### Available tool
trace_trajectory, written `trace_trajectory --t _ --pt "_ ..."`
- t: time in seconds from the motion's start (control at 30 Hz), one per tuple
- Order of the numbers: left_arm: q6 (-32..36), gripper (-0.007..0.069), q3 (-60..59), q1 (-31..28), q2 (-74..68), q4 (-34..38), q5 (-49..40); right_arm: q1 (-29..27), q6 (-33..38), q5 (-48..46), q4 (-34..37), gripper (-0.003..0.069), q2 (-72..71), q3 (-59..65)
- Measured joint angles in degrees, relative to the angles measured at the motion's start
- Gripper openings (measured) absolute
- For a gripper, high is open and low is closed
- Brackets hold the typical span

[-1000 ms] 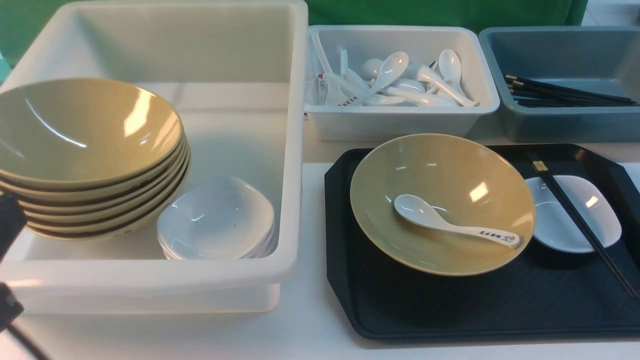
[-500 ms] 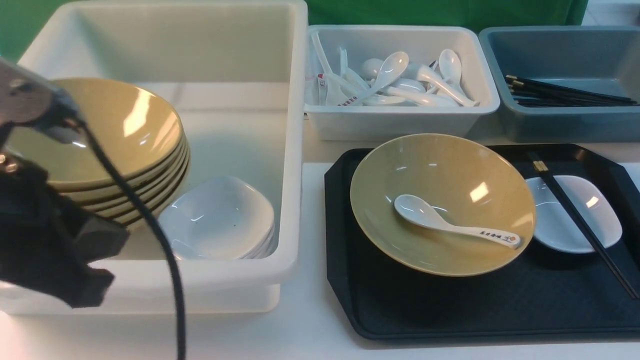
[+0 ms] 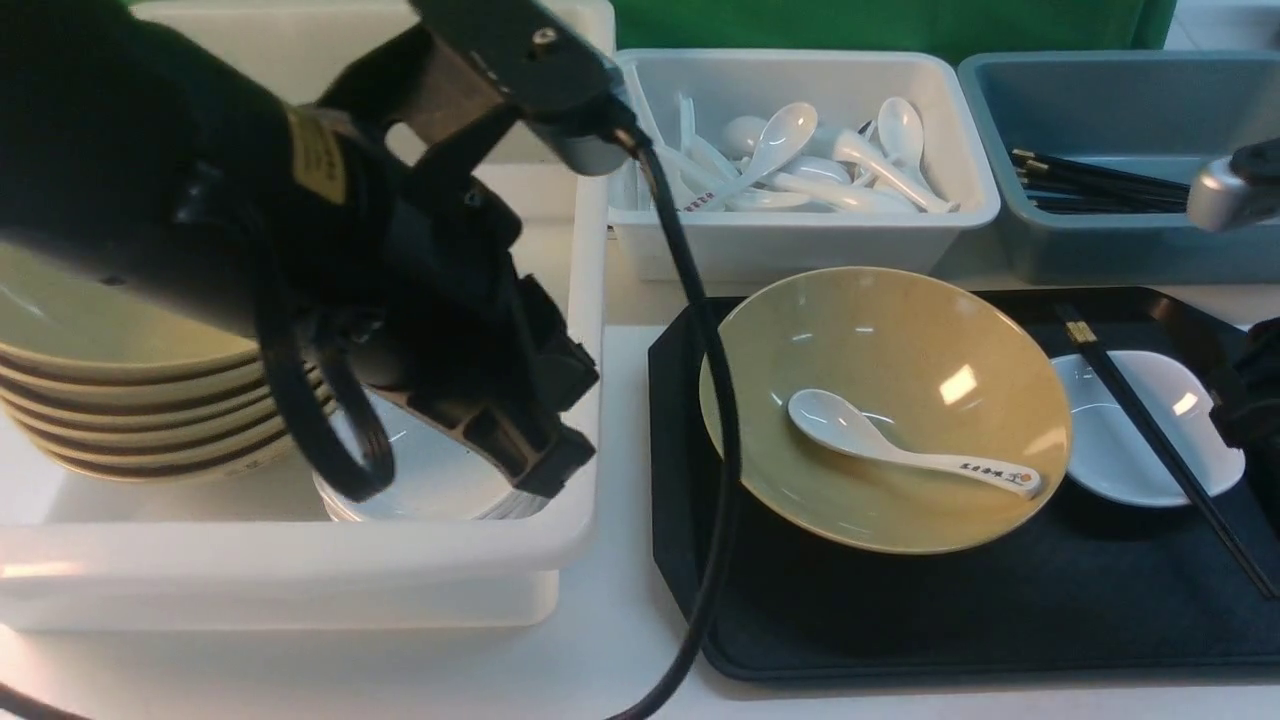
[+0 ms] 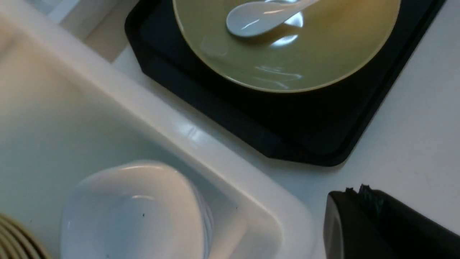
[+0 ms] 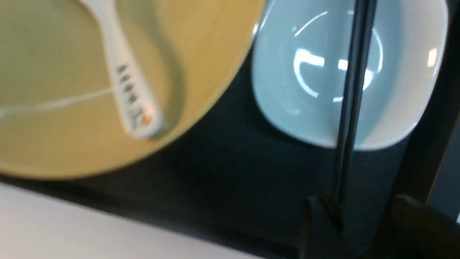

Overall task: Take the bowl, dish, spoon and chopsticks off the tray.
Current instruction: Use the right arm to grab the chopsticks

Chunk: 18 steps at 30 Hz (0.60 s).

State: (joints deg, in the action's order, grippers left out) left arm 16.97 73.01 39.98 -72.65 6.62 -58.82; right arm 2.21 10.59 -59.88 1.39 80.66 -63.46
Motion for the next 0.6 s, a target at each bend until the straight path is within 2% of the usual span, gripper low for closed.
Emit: trace_trajectory --t 0.07,0.1,0.13,0.2,0.43,0.6 --pt "0.4 -0.0011 0.0 0.1 -1.0 0.2 0.3 0.0 0.0 0.3 -0.5 0.0421 4.5 -3.3" --pt "0.4 -0.0011 0.0 0.1 -1.0 0.2 0.3 0.0 0.0 0.4 -0.6 0.0428 5.3 -3.6" --pt "0.6 -0.0011 0.0 0.1 -1.4 0.2 0.6 0.0 0.0 0.5 -0.5 0.0477 8.9 -6.0" --pt "0.7 -0.0011 0.0 0.1 -1.8 0.2 0.9 0.0 0.0 0.3 -0.7 0.0508 12.8 -8.4" --pt "0.8 -0.0011 0.0 0.1 -2.4 0.5 1.3 0.0 0.0 0.7 -1.4 0.0505 22.6 -11.6" --pt "0.8 -0.0011 0.0 0.1 -2.4 0.5 2.5 0.0 -0.7 3.1 -4.4 0.0427 26.9 -11.6"
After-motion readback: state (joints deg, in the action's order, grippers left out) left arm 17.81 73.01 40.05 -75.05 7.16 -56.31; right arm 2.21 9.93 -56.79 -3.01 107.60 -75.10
